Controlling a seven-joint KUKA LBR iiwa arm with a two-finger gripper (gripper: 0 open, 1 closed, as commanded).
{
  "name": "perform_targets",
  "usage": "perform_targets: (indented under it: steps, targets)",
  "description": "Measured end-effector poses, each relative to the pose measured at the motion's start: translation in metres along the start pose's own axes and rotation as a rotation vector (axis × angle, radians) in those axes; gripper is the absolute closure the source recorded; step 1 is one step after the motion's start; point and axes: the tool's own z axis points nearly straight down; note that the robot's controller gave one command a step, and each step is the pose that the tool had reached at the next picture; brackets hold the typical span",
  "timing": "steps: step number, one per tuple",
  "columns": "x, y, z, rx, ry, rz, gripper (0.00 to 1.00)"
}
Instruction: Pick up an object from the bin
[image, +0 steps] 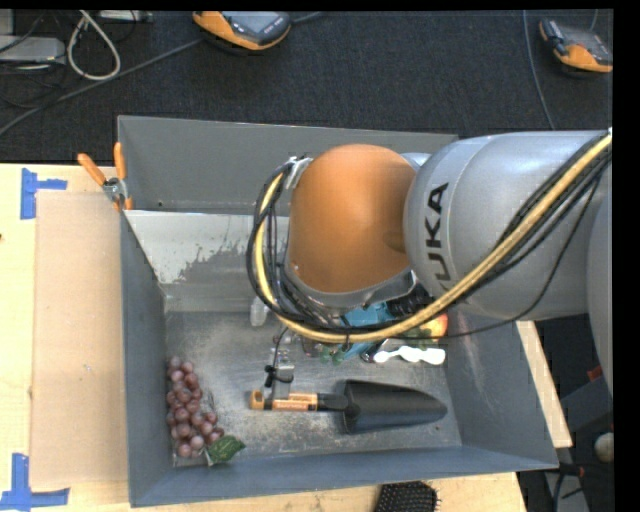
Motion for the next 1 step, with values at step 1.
perform_targets:
  steps: [1]
  targets:
    - [-0.0017, -0.0012, -0.0047, -0.002, -0.008, 0.005, 0.00]
